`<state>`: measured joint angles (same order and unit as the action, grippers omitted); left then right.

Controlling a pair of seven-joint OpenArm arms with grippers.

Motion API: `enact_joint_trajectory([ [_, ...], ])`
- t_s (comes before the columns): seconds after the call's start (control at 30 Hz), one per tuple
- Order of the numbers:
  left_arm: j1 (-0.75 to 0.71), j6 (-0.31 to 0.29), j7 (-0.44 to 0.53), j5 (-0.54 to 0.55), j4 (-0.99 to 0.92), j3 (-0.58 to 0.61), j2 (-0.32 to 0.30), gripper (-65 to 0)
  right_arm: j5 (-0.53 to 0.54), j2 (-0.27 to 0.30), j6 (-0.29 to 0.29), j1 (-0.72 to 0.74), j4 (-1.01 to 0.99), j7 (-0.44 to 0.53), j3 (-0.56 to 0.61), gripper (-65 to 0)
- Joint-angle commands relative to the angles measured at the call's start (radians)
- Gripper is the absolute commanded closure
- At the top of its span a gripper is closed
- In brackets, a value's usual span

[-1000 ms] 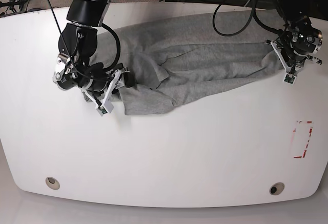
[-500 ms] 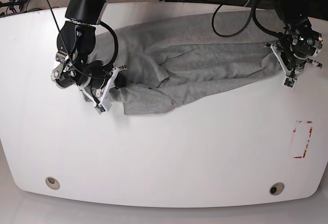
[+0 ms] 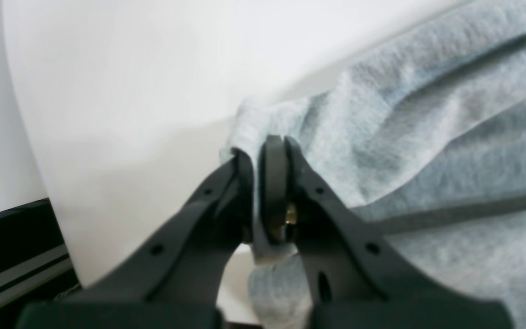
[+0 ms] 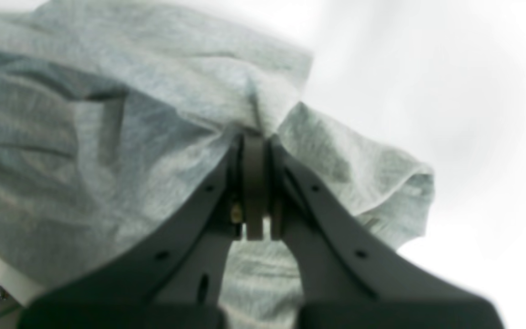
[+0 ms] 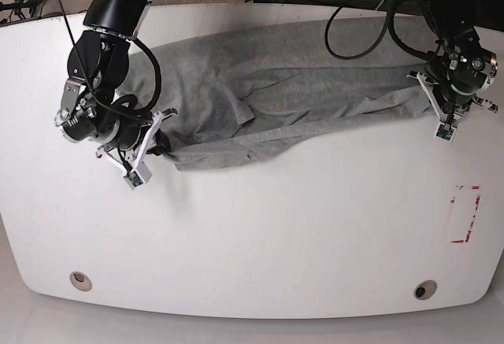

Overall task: Fold the T-shirt properly
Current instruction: 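Drag the folded shirt with both grippers toward the robot's body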

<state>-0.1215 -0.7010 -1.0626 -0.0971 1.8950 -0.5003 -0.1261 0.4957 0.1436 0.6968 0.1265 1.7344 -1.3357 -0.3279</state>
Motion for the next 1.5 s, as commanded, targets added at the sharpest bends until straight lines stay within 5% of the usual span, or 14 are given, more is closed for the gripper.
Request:
enact_joint_trajectory([
  [0.0,0.009,0.003,0.009,0.000,0.021,-0.008,-0.020,0.0,0.021,0.011,0.001,-0.015,0.068,0.009,-0.041,0.0],
  [0.6,-0.062,0.003,0.009,-0.003,0.021,-0.105,-0.040,0.0,0.220,0.034,0.001,-0.207,0.089,-0.028,-0.199,0.0],
  [1.03,-0.128,0.003,0.009,-0.005,0.021,-0.103,-0.047,0.0,0.217,0.035,0.001,-0.267,0.089,-0.029,-0.205,0.0],
  [1.47,-0.194,0.003,0.009,-0.006,0.013,-0.102,-0.071,0.0,0.217,0.112,0.001,-0.307,0.089,-0.029,-0.204,0.0],
])
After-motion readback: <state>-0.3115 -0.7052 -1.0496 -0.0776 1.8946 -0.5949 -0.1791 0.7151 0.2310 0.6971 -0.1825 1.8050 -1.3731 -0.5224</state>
